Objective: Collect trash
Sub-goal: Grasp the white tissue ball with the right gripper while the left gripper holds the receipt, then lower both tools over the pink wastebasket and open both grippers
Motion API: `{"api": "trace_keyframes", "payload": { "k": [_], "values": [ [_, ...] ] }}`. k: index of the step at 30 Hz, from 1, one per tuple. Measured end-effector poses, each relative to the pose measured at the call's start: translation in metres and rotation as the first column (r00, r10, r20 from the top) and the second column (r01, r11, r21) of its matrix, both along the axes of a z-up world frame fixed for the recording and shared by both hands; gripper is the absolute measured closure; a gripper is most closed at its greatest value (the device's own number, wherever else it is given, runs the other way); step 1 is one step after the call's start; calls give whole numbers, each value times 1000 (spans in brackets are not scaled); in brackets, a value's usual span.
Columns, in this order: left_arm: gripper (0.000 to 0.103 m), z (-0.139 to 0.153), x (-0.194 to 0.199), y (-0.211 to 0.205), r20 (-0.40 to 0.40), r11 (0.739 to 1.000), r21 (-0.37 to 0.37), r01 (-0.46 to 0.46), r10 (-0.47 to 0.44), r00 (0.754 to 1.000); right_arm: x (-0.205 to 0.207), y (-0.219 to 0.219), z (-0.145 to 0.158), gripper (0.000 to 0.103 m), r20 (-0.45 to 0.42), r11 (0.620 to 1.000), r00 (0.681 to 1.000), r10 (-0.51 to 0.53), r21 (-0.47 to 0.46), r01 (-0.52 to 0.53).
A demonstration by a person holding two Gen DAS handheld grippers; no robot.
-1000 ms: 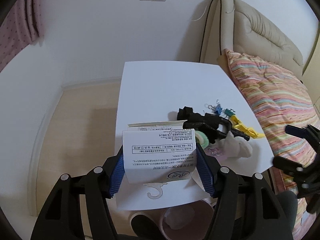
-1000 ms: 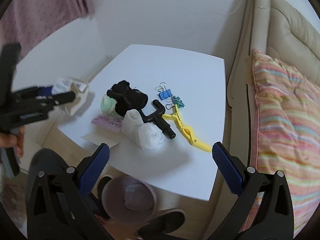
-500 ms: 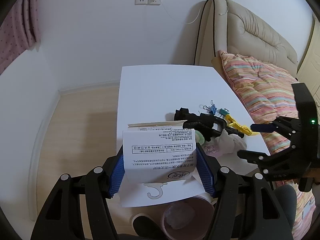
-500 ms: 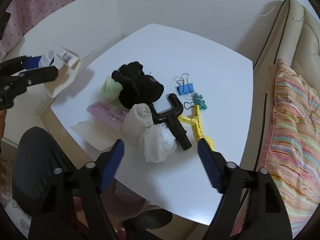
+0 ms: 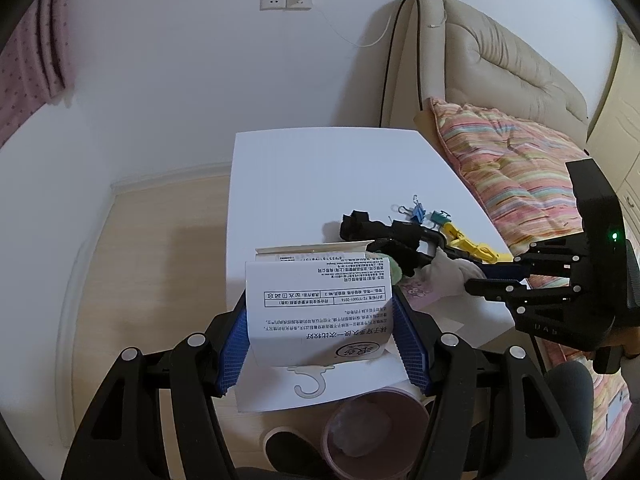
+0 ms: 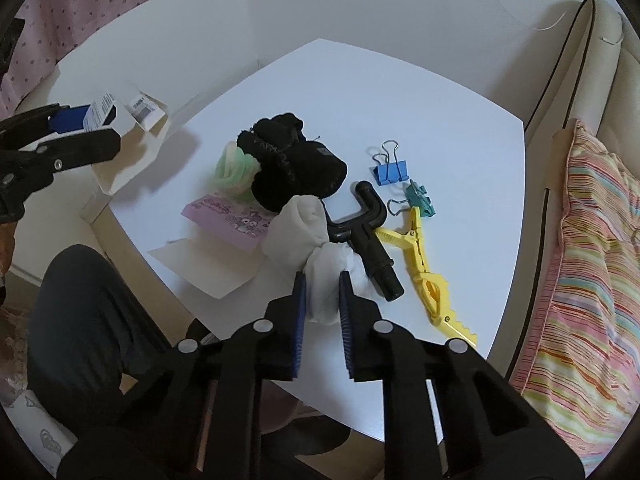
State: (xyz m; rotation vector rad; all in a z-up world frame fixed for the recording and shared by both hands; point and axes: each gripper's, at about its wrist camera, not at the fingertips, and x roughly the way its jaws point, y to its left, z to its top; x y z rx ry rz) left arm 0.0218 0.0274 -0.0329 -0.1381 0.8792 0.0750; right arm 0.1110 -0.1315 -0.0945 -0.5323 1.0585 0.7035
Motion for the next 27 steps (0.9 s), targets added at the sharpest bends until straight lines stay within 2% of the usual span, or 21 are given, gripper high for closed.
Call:
{"api": "trace_keyframes", "payload": {
  "k": [11,21,27],
  "values": [
    [40,10,-10,-8,26,999,10,42,-42,999,-11,-12,31,90,47,996,997,-53,70,50],
    [40,19,-37,-23,42,993,8,117,-117,992,-59,-32,62,90,65,988,996,-63,148,53],
    [40,20,-58,-35,47,988,14,154,-154,987,-94,-39,70,90,60,981,996,-61,189,48]
  ]
}}
